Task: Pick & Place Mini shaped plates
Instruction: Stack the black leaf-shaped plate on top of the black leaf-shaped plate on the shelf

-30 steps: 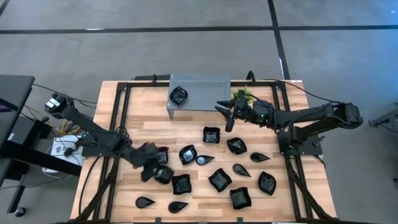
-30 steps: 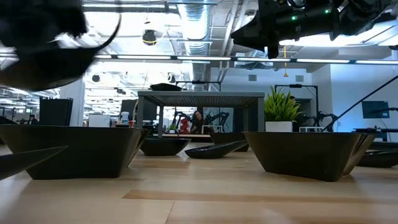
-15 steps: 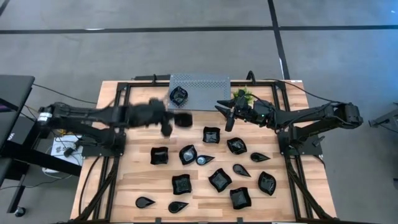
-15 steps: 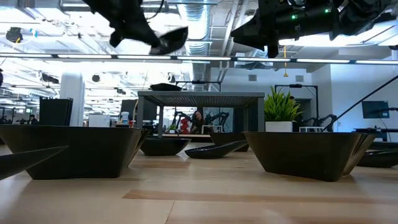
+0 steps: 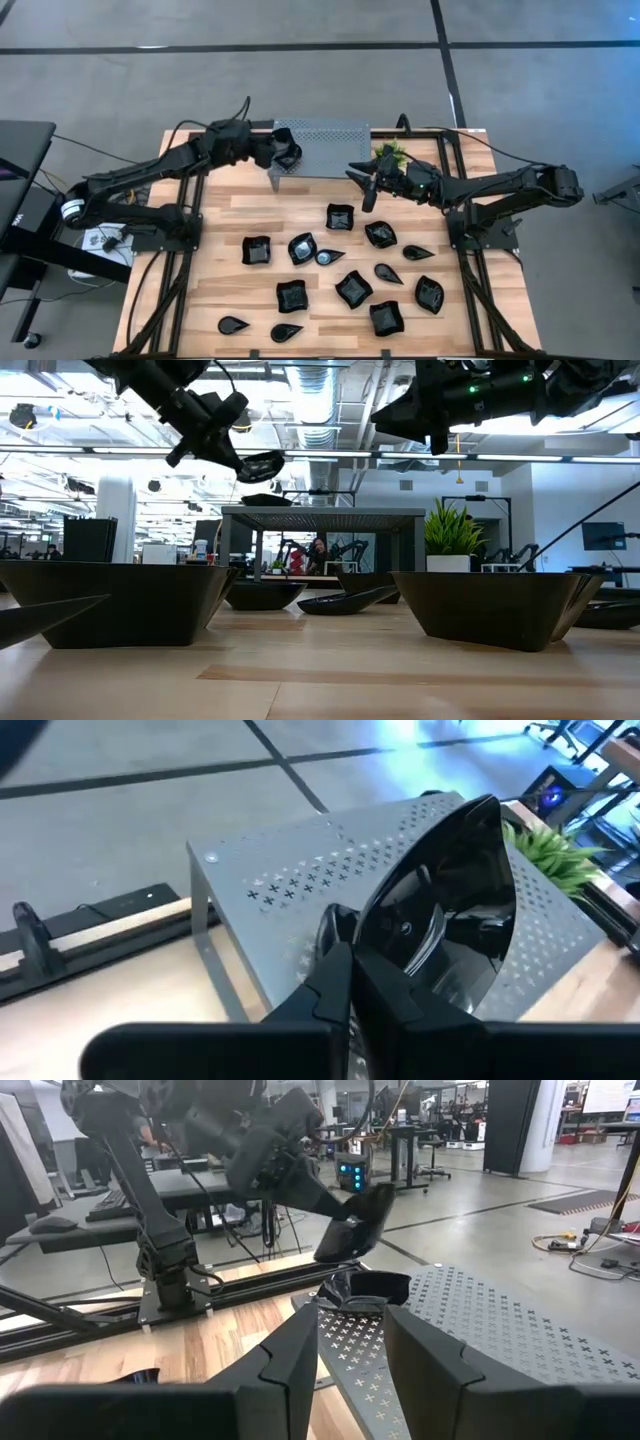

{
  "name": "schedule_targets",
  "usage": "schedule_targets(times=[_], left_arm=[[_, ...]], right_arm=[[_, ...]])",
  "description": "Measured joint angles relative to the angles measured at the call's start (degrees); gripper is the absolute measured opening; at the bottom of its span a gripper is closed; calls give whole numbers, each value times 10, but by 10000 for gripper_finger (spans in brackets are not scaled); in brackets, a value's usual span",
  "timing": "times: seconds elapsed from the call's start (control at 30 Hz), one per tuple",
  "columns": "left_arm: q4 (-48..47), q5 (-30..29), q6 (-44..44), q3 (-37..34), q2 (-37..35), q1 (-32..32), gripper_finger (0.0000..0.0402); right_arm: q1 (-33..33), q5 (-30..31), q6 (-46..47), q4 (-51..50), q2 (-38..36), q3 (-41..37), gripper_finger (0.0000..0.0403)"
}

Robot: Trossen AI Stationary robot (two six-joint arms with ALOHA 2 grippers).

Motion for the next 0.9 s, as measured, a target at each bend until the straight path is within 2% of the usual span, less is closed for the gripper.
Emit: schedule_targets(times=[0.33, 0.67, 0.9], left_arm=[[34, 3, -5, 0, 77, -4, 12], [63, 0, -4, 0, 79, -2, 14], [62, 1, -4, 0, 79, -3, 40]], right_arm=[[3, 0, 0, 0, 0, 0, 113], [3, 0, 0, 0, 0, 0, 113], [3, 0, 0, 0, 0, 0, 113]])
